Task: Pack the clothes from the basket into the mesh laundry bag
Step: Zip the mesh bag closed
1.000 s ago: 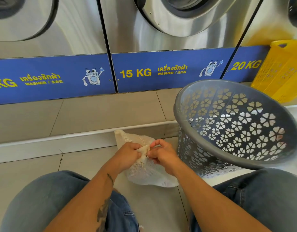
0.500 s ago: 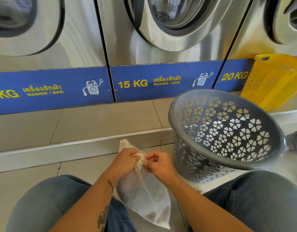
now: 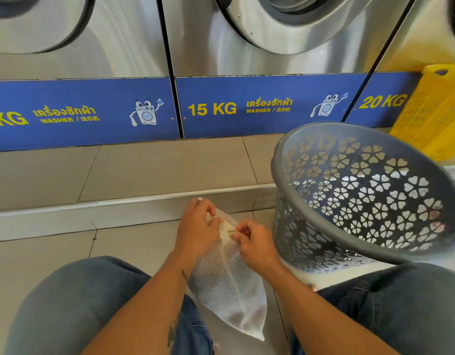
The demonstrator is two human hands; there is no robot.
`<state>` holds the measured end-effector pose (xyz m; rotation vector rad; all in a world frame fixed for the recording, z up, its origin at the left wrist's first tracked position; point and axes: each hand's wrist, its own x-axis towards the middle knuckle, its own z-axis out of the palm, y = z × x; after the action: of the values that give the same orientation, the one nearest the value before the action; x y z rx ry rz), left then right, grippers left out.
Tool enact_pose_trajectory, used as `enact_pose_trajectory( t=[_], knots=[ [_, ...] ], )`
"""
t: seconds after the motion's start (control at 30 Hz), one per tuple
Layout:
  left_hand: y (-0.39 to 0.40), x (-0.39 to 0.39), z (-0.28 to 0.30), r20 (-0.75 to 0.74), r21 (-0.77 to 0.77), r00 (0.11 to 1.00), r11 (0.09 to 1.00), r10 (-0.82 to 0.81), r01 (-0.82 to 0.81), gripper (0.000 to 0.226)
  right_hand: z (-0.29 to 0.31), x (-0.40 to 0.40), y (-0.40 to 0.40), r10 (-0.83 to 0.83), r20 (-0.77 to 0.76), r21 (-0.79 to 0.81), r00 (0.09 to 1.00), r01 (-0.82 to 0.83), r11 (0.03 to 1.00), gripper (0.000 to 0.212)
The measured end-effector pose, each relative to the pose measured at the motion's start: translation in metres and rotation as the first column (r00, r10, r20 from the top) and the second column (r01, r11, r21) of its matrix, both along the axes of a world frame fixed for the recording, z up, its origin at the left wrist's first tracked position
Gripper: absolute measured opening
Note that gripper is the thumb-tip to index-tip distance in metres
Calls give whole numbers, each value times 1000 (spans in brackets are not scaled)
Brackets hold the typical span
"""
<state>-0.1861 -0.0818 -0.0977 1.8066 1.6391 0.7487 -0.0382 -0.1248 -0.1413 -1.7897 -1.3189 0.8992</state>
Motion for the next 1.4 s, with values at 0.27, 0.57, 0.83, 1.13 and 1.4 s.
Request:
enact_pose_trajectory(
  t=[0.27, 0.57, 0.83, 1.13, 1.4],
  knots=[
    [-19, -6, 17, -598, 130, 793, 961, -121, 245, 22, 4, 1, 11, -63, -94, 10, 994, 64, 998, 10],
    [-28, 11, 15, -337, -115, 941, 993, -24, -16, 25, 10, 5, 9, 44, -20, -75, 999, -46, 996, 15],
    [-34, 21, 4, -251, -195, 960, 965, 124, -176, 16, 3, -4, 6, 1, 95, -68, 996, 5, 998, 13],
    [-29, 17, -18, -155, -178, 965, 954, 213, -239, 24, -3, -14, 6, 12, 87, -102, 996, -3, 995, 12],
    [-28, 15, -14, 24, -127, 962, 955, 271, -266, 16, 2, -12, 14, -109, -29, -140, 994, 104, 985, 14]
  ],
)
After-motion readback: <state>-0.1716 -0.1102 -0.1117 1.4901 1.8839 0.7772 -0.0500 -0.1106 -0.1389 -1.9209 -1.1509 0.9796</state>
